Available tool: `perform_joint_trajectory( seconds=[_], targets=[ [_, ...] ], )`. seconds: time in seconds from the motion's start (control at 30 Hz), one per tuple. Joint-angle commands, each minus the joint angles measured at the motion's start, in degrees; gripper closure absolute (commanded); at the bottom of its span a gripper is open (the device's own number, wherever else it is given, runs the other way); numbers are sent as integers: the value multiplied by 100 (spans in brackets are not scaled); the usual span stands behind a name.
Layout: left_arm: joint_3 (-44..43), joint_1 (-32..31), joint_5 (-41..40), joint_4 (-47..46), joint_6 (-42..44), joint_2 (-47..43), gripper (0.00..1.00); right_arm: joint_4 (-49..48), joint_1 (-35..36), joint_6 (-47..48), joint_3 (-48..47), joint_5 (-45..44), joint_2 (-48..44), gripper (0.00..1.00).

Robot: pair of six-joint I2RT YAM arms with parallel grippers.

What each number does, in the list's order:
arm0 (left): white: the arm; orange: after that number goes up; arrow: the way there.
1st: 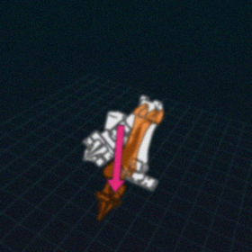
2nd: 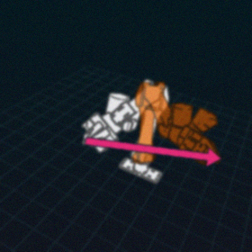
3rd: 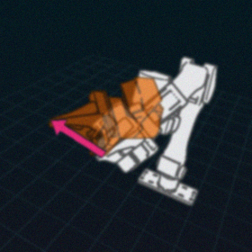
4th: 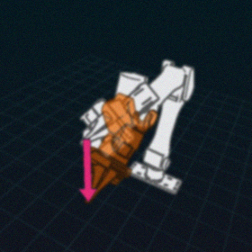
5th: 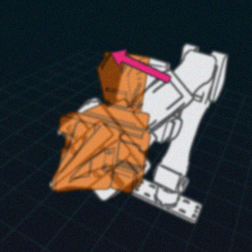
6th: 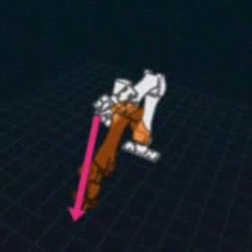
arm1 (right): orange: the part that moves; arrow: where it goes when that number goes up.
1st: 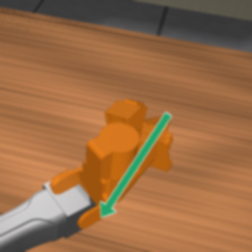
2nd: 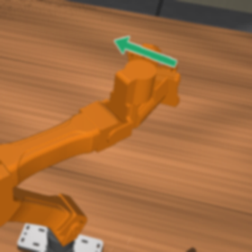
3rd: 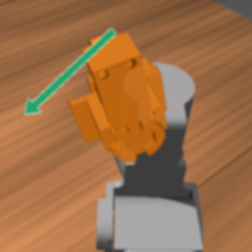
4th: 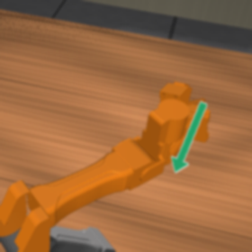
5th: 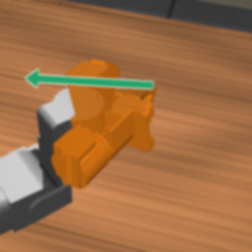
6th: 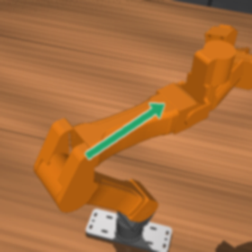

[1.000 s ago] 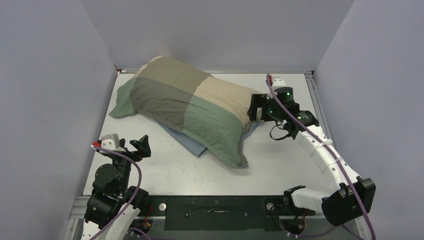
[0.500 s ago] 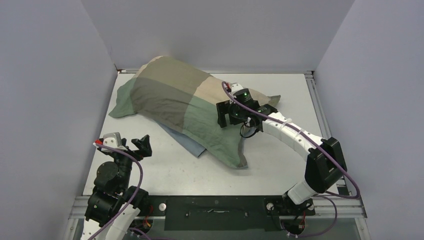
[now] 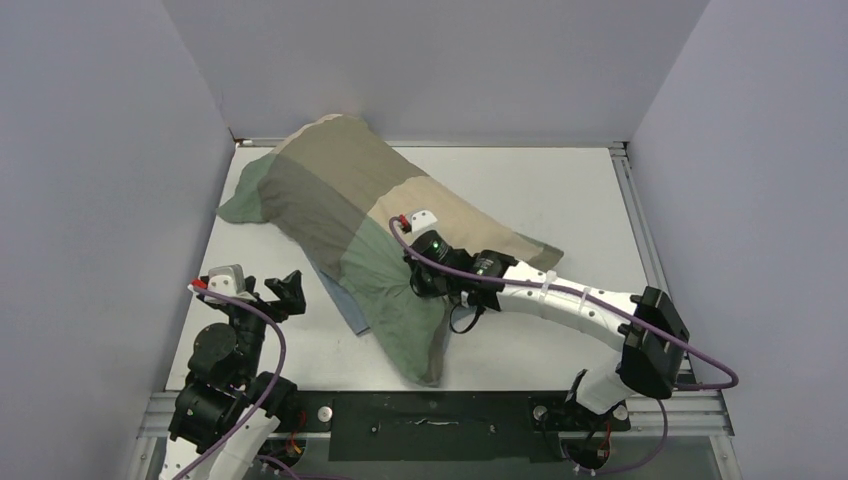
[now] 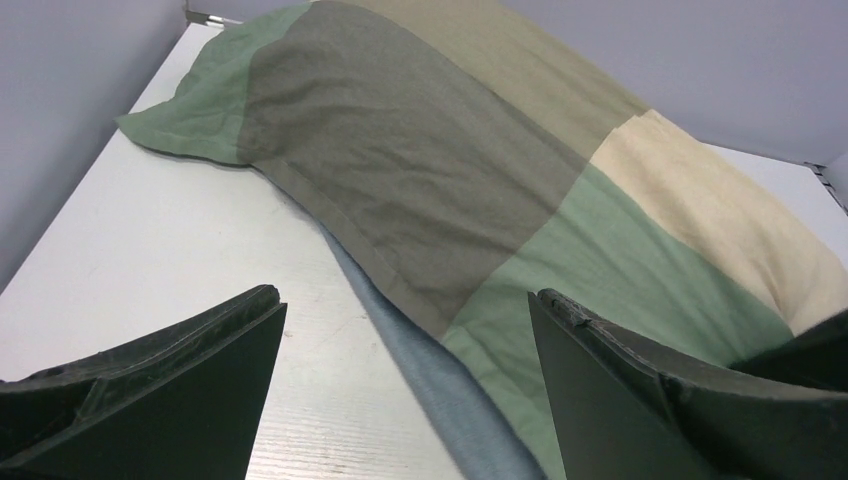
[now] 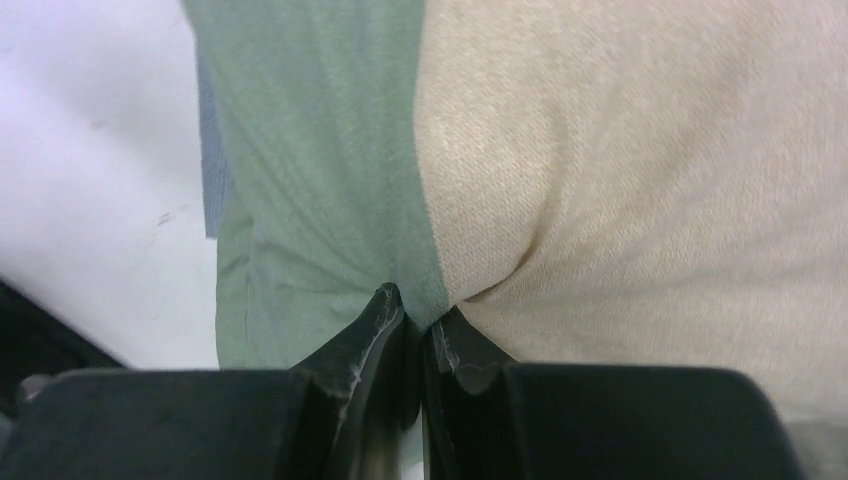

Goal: Remove the pillowcase from the pillow

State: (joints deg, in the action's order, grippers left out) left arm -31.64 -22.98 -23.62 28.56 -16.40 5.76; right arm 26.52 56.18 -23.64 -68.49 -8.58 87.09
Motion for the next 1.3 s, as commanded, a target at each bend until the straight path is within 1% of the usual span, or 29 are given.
perform_joint_trajectory(
  seconds=[0.0,0.07,0.13,0.2,0.27,0.3,0.37,0.43,0.47,0.5,0.53,0.57,0.6,0.63,0.73,0.77,0.8,0.87,0.93,1.03,1.17,1.27],
  targets=[
    [-114,-114,138,-77,-144,63,4,221,809,-902,-1,-270,-410,95],
    [-122,-127,258,-65,-216,141,4,115,1104,-1160,-4,-148,-397,95],
    [-135,-149,368,-56,-249,284,4,-37,1308,-1375,2,206,-325,95],
    [-189,-186,432,-17,-269,463,4,-184,1358,-1475,5,647,-262,95],
    [-312,-189,470,67,-335,716,4,-66,1345,-1417,-146,890,-229,94],
    [-415,-189,473,129,-382,886,4,112,1307,-1302,-302,977,-221,89],
    [-712,-189,392,362,-540,1283,4,513,1110,-978,-704,1143,-230,75],
    [-1172,-181,298,672,-789,1723,4,906,723,-586,-1151,1504,-264,62],
    [-1375,-180,263,819,-943,1931,4,1038,472,-439,-1322,1719,-312,53],
    [-1556,-180,246,947,-1031,2138,4,1105,220,-299,-1429,1954,-381,49],
    [-1735,-180,257,1040,-1100,2343,4,1136,-82,-185,-1493,2179,-472,42],
    [-1904,-180,291,1141,-1159,2531,4,1133,-418,-93,-1515,2384,-567,29],
    [-2072,-180,285,1275,-1262,2745,4,1103,-781,-31,-1493,2613,-666,19],
    [-2248,-174,268,1407,-1366,2939,4,1019,-1204,25,-1433,2871,-764,13],
    [-2608,-151,252,1664,-1645,3483,4,706,-2475,135,-1118,3617,-928,1],
    [-2691,-139,290,1685,-1717,3612,4,632,-2774,116,-1062,3721,-925,6],
    [-2760,-129,363,1676,-1740,3746,4,535,-3033,59,-998,3849,-882,9],
    [-2916,-96,442,1743,-1763,4012,4,197,-3440,-156,-853,4245,-751,10],
    [-3060,-54,487,1788,-1735,4257,4,-298,-3675,-427,-655,4534,-629,10],
    [-3107,73,631,1604,-1700,4531,4,-874,-3809,-722,-480,4649,-277,10],
    [-3196,447,1342,1385,-1659,4817,4,-1502,-3832,-1211,-469,4875,504,10],
    [-3106,592,1437,1283,-1682,4847,4,-2289,-3817,-1667,-366,5116,1091,10]
  ],
)
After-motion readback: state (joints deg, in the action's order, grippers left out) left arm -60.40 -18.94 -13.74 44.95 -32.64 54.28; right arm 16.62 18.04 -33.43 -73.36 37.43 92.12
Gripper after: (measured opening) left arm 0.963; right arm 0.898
